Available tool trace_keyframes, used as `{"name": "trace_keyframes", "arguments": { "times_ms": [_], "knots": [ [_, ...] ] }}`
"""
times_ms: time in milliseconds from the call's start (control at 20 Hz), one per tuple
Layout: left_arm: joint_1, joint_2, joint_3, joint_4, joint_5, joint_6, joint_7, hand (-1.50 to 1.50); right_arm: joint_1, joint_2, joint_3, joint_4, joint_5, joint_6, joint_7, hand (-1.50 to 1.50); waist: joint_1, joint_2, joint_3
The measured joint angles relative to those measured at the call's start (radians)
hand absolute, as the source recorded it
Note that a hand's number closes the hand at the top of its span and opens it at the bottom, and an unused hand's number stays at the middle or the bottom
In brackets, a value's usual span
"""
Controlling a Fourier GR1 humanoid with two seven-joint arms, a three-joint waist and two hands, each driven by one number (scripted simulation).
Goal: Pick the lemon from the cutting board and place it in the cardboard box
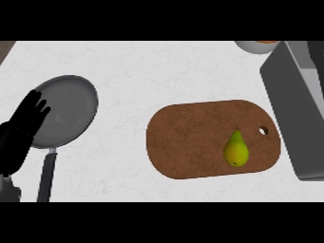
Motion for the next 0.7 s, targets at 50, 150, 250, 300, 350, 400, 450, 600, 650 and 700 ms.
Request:
{"name": "trace_keyframes", "arguments": {
  "times_ms": [50,150,250,300,350,400,450,600,650,700],
  "knots": [
    [0.004,-0.004,-0.003,0.004,-0.006,0.0,-0.011,0.0,0.015,-0.014,-0.004,-0.007,-0.001,0.004,-0.007,1.5,-0.001,0.0,0.0],
    [0.017,-0.008,-0.005,-0.014,-0.005,0.0,-0.006,0.0,0.046,-0.041,-0.013,-0.012,-0.006,0.013,-0.031,1.5,-0.001,0.0,0.0],
    [0.013,0.001,0.004,-0.018,0.003,-0.005,0.005,0.0,0.065,-0.074,-0.031,0.009,-0.016,0.005,-0.07,1.5,0.001,0.001,0.0],
    [0.018,0.009,0.011,-0.017,0.009,-0.016,0.004,0.0,0.08,-0.088,-0.041,0.008,-0.024,-0.005,-0.092,1.5,0.001,0.001,0.0],
    [0.018,0.002,0.005,-0.017,0.004,-0.012,0.003,0.0,0.084,-0.103,-0.052,0.035,-0.026,-0.03,-0.117,1.5,0.003,0.002,0.0],
    [0.021,-0.005,0.0,-0.016,-0.003,-0.009,-0.004,0.0,0.09,-0.113,-0.058,0.044,-0.03,-0.035,-0.136,1.5,0.003,0.002,0.001],
    [0.024,-0.005,0.001,-0.019,-0.002,-0.01,-0.006,0.0,0.109,-0.12,-0.064,0.047,-0.034,-0.052,-0.154,1.5,0.003,0.002,0.0],
    [0.011,0.004,0.009,-0.012,0.002,-0.015,0.001,0.0,0.134,-0.138,-0.087,0.099,-0.047,-0.111,-0.213,1.5,0.005,0.003,0.0],
    [0.025,-0.002,0.004,-0.026,-0.002,-0.015,-0.002,0.0,0.137,-0.143,-0.096,0.119,-0.051,-0.131,-0.229,1.5,0.007,0.003,0.001],
    [0.024,-0.001,0.005,-0.026,-0.001,-0.017,-0.001,0.0,0.149,-0.15,-0.105,0.133,-0.058,-0.149,-0.25,1.5,0.007,0.003,0.001]
  ]
}}
